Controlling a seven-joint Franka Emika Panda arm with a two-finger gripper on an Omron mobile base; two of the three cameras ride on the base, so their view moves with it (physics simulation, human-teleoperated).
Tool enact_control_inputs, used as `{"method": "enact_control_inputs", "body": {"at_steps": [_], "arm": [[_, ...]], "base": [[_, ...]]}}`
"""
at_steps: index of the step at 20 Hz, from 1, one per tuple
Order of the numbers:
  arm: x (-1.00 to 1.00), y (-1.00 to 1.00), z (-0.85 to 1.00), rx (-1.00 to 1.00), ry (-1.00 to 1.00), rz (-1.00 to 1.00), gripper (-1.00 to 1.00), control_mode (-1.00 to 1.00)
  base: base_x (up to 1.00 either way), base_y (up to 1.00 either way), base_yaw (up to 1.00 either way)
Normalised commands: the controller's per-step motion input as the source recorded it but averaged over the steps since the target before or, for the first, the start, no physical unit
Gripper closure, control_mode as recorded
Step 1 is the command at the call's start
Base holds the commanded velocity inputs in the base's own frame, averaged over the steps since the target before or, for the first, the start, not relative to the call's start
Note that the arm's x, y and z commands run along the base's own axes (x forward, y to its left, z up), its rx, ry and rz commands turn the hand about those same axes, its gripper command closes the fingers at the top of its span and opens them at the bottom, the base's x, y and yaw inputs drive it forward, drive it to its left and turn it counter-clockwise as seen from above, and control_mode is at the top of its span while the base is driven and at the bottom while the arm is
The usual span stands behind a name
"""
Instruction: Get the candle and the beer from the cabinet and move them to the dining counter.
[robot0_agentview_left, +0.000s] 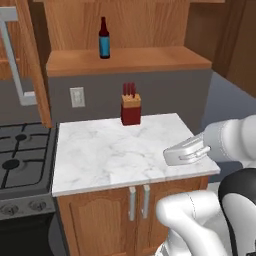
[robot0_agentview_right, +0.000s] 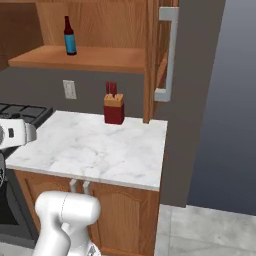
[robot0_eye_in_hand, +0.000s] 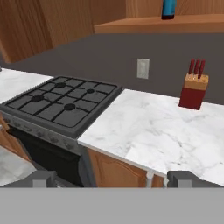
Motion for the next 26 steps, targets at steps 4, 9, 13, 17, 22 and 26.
{"method": "enact_control_inputs", "body": {"at_steps": [4,9,13,17,22,26], "arm": [[0.00,0.00,0.00,0.00,0.00,0.00,-1.00,1.00],[0.00,0.00,0.00,0.00,0.00,0.00,-1.00,1.00],[0.00,0.00,0.00,0.00,0.00,0.00,-1.00,1.00],[0.00,0.00,0.00,0.00,0.00,0.00,-1.00,1.00],[0.15,0.22,-0.07,-0.05,0.05,-0.05,-1.00,-1.00],[0.01,0.24,0.28,-0.10,-0.23,0.00,-1.00,-1.00]], "base": [[0.55,0.35,-0.11],[0.60,0.32,-0.08],[0.54,0.53,-0.08],[0.39,0.58,-0.08],[0.00,0.00,0.00],[0.00,0.00,0.00]]}}
